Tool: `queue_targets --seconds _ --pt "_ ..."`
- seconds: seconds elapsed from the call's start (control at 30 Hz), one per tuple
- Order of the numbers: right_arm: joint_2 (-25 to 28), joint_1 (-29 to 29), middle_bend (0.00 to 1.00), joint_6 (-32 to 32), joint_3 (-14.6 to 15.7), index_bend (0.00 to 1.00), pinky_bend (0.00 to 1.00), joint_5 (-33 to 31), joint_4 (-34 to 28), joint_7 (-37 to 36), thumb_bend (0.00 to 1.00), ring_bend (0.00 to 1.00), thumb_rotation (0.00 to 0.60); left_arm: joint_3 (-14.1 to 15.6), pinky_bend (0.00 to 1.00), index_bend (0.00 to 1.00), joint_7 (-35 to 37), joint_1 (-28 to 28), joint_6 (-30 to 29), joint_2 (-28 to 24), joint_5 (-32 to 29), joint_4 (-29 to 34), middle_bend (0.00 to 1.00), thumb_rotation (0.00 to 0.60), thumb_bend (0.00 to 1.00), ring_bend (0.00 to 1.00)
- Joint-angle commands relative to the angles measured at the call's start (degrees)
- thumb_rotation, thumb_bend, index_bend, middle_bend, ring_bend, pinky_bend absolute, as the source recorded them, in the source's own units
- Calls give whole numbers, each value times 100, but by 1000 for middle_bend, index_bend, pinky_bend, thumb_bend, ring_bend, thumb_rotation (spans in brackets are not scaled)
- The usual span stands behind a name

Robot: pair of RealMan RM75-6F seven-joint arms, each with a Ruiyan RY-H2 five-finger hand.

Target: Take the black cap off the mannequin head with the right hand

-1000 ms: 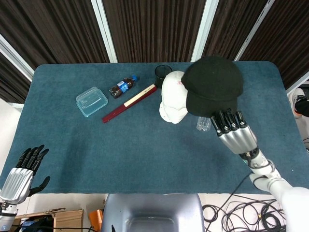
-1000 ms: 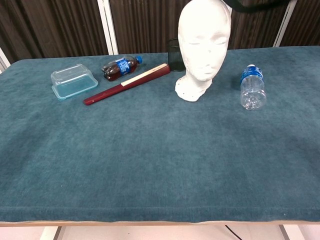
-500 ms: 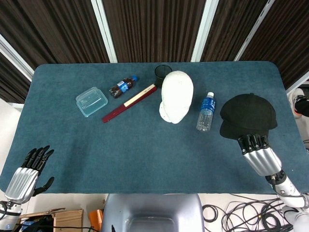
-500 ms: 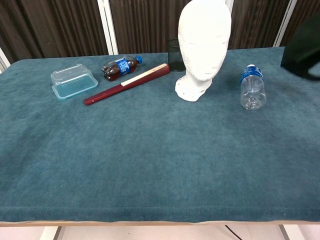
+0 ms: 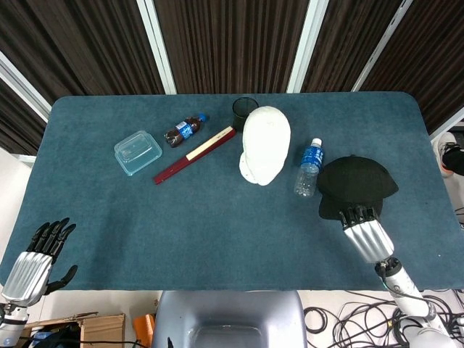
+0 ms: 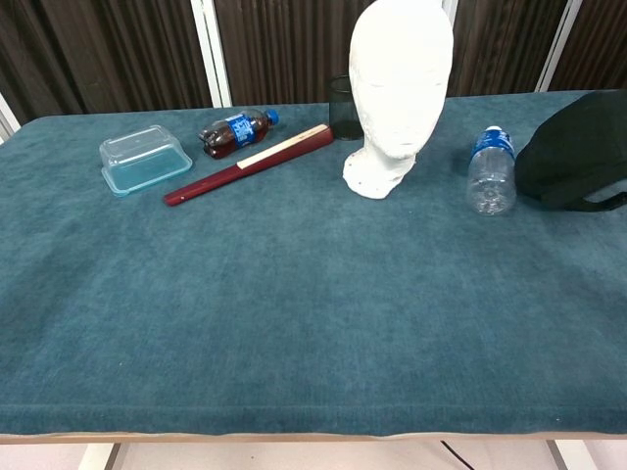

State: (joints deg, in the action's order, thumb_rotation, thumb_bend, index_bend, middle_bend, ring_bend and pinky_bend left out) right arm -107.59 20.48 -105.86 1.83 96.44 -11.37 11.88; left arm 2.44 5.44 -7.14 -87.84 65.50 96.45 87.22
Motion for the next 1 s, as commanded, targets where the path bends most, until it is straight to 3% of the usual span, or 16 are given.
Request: queue_targets --seconds 0.03,0.07,0.13,0.4,0.63,0.73,0.9,1.0 --pt "-20 -133 295 141 87 108 602 23 -185 -186 289 271 600 -3 54 0 28 13 -31 -12 2 -1 18 600 353 27" --pt "1 -240 252 206 148 38 571 45 -355 -340 263 235 600 2 54 0 38 15 -31 -13 7 -1 18 600 354 27" --pt "53 -326 232 297 230 15 556 88 -549 -458 245 218 600 9 54 0 40 9 -12 -12 12 2 18 600 353 27" --pt "397 -644 206 482 600 0 541 342 -1223 -550 214 188 600 11 54 0 46 4 -7 -16 23 12 21 600 353 27" --pt "1140 -982 71 935 893 0 396 398 -2427 -303 81 53 600 11 54 0 76 7 0 -27 7 9 22 600 352 27" --pt "1713 -1046 15 1242 1040 0 323 418 -3297 188 37 2 600 6 54 0 75 4 14 -26 -9 14 22 600 354 27" --pt "2951 -986 0 2191 1272 0 236 214 -5403 1296 0 0 600 25 54 0 73 -19 57 -17 23 24 22 600 355 27" --pt "3480 -980 0 2319 1310 0 217 157 -6451 1418 0 0 600 28 54 0 57 -10 26 -19 46 32 22 600 355 27"
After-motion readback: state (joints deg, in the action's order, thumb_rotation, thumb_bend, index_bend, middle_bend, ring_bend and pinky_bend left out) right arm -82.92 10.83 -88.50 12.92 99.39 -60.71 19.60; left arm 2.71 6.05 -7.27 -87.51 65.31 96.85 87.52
